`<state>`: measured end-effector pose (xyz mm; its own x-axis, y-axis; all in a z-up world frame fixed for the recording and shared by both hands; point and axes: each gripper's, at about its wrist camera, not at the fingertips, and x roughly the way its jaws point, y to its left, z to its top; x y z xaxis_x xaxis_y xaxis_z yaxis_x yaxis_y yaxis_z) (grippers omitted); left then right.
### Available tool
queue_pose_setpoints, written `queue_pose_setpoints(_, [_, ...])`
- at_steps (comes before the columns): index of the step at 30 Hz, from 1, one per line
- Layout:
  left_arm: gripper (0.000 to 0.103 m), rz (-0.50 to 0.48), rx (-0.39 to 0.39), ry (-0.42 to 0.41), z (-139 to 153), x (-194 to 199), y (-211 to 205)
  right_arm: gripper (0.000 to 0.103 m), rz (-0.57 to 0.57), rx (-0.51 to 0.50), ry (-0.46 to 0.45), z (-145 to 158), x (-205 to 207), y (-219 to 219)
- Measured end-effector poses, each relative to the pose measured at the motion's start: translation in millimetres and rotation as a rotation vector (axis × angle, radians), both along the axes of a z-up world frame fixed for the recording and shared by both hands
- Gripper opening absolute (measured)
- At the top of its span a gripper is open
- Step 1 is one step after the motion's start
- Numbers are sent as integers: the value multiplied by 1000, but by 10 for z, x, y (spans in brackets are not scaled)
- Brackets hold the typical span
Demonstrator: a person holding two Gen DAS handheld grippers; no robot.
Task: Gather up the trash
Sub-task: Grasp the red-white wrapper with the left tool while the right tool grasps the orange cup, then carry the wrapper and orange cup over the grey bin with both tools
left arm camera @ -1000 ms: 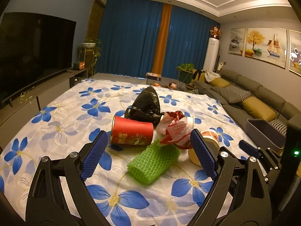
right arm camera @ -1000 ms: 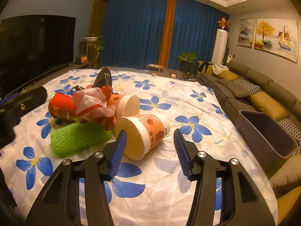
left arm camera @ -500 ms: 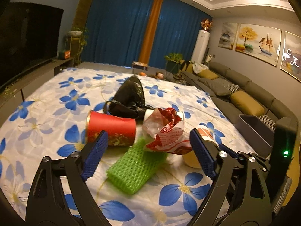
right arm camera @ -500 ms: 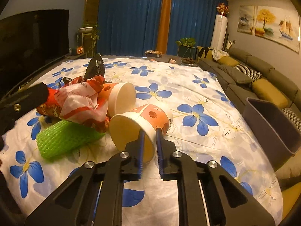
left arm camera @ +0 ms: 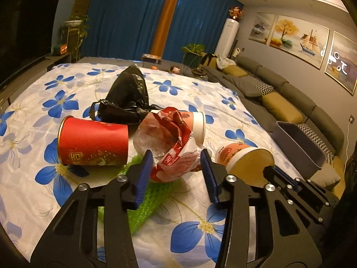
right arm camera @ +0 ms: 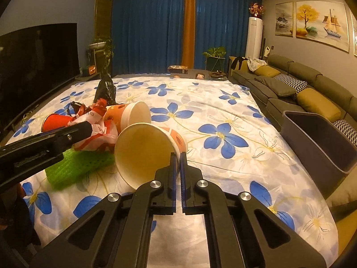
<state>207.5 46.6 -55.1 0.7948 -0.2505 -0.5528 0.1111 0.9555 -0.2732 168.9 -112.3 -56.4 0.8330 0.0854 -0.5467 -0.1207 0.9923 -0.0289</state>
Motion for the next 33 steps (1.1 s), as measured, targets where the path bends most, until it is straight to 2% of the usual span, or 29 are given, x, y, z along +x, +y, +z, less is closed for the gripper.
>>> queue_pose_setpoints(6, [19, -15, 3, -3, -31, -33, -36, 4, -13, 21, -24, 42, -139, -132])
queue_pose_setpoints(9, [16, -10, 4, -22, 11, -107, -39, 4, -25, 46, -35, 77, -220, -232])
queue_pose_setpoints(18, [16, -3, 4, -74, 184, -497, -166, 4, -79, 105, -73, 212, -468, -563])
queue_pose_setpoints(33, [16, -78, 25, -144, 402, -787, -560, 4, -135, 139, -162, 426, -850, -971])
